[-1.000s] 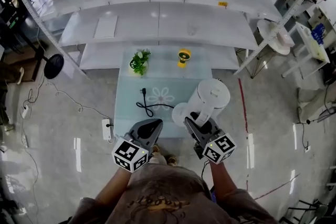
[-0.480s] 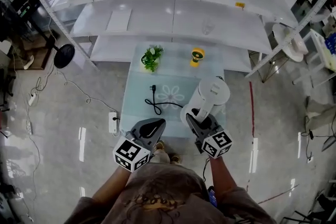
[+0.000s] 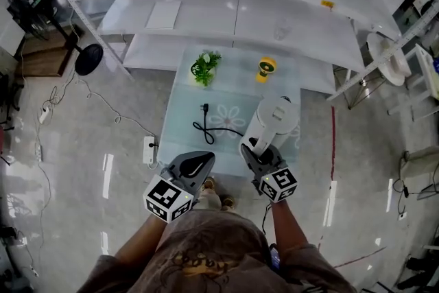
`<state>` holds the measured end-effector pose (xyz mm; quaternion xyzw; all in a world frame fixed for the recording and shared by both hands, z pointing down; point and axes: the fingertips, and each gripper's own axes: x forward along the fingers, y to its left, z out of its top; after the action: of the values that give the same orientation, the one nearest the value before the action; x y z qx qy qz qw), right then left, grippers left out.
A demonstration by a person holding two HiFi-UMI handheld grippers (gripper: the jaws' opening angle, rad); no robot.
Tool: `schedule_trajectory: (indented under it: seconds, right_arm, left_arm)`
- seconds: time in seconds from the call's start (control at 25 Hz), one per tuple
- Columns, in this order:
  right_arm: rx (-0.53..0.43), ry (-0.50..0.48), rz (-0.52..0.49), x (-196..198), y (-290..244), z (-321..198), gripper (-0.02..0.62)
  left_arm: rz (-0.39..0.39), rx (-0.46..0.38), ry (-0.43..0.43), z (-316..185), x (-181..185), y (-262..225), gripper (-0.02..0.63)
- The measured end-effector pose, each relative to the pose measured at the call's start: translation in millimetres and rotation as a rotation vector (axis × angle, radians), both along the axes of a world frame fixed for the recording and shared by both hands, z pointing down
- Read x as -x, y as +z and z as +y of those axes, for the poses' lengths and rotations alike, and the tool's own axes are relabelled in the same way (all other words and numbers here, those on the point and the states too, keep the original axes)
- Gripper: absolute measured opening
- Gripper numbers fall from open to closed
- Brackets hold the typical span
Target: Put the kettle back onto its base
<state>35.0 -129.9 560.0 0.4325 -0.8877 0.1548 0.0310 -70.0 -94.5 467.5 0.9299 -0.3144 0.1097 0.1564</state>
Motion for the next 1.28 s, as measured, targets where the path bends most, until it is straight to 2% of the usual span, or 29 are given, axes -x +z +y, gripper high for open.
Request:
schedule_trajectory:
  seconds: [0.44, 1.28]
  right_arm:
    - [-0.002, -0.016, 0.032, 6, 22, 4, 0.132]
    - [0.027, 0.004, 0.065, 3, 38, 29, 0.123]
  left_arm:
    - [-0.017, 0.03, -0.017, 1, 9, 14, 0.021]
    - [0.025, 0.052, -0.003, 14, -4, 8, 0.021]
